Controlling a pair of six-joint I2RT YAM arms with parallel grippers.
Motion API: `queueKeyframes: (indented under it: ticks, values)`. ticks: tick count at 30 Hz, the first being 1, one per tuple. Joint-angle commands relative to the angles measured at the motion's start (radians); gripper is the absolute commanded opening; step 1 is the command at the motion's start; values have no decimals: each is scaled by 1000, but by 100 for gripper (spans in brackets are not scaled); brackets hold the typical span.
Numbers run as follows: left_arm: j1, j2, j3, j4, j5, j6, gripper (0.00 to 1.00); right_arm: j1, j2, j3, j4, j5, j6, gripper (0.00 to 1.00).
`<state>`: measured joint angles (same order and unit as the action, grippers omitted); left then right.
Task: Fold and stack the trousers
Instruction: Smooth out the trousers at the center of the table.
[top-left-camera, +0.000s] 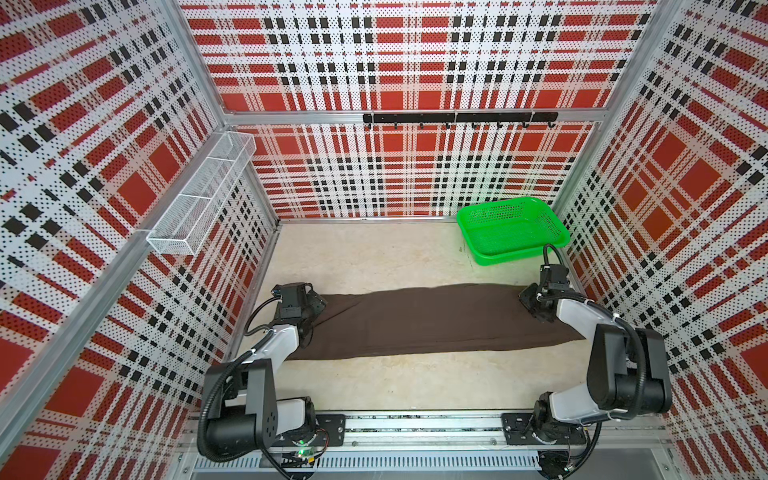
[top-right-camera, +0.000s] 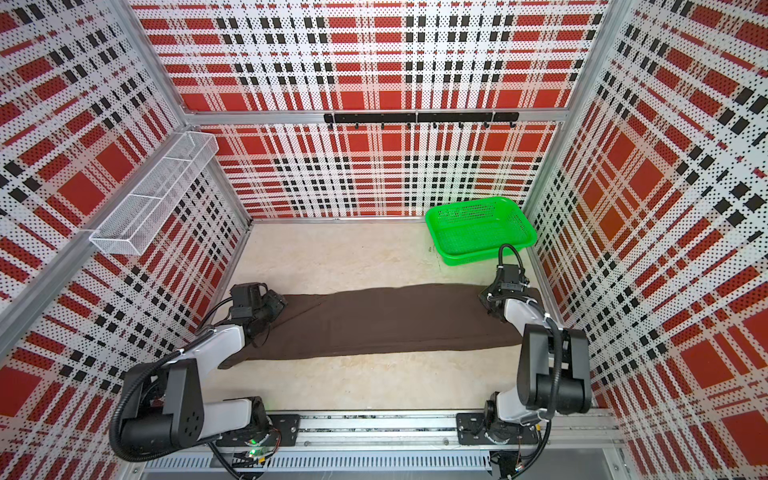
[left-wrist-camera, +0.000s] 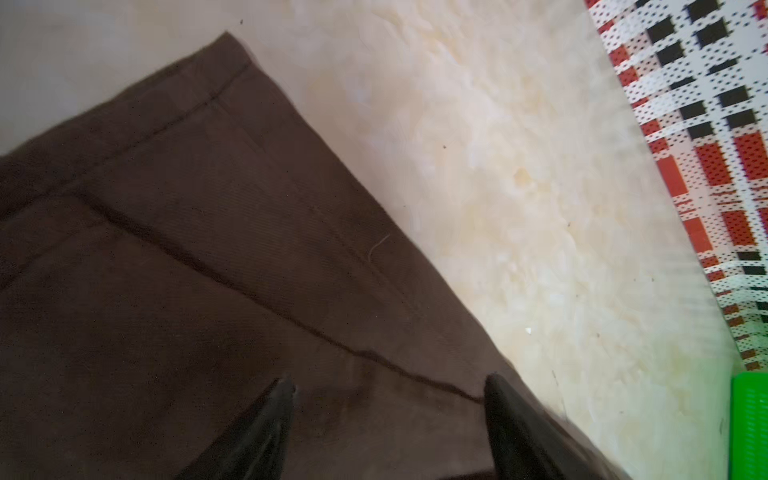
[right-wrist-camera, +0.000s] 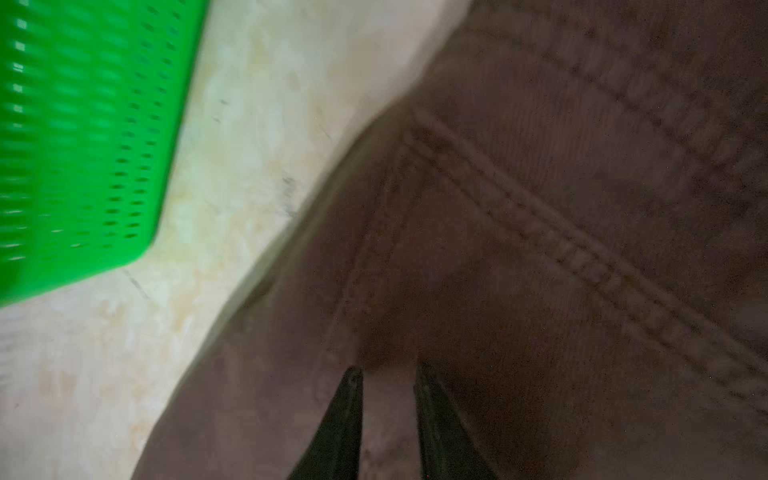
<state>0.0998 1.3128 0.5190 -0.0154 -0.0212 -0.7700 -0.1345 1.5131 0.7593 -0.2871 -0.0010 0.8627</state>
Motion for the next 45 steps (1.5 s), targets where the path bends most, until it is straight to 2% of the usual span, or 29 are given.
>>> queueKeyframes:
  ticks: [1, 4, 7, 12, 17, 20, 27, 31, 38, 45]
  values:
    - [16, 4, 34, 17, 11, 38, 79, 3, 34, -23, 27, 11, -9, 25]
    - [47, -14, 65, -11, 10, 58, 81, -12, 49, -47, 21, 45, -19, 27]
    - [98, -38, 108, -66, 13, 94, 83, -59, 50, -60, -7, 67, -26, 35]
    - [192, -45, 183, -157, 33, 164, 86, -173, -43, -115, -31, 123, -55, 41]
    - [183, 12, 221, -194, 39, 204, 86, -209, -124, -134, -43, 152, -71, 42]
    - [147, 75, 236, -202, 34, 216, 85, -206, -154, -125, -48, 112, -66, 44]
    - [12, 218, 326, -260, -92, 238, 78, -65, -225, -68, -113, 111, -53, 52]
    - [-26, 286, 362, -305, -156, 254, 81, 32, -243, -73, -117, 102, -18, 54]
    - [-41, 345, 393, -410, -249, 269, 84, 139, -211, -102, -85, 87, 21, 55]
    - [-39, 368, 409, -495, -290, 274, 82, 183, -141, -133, -25, 62, 29, 55]
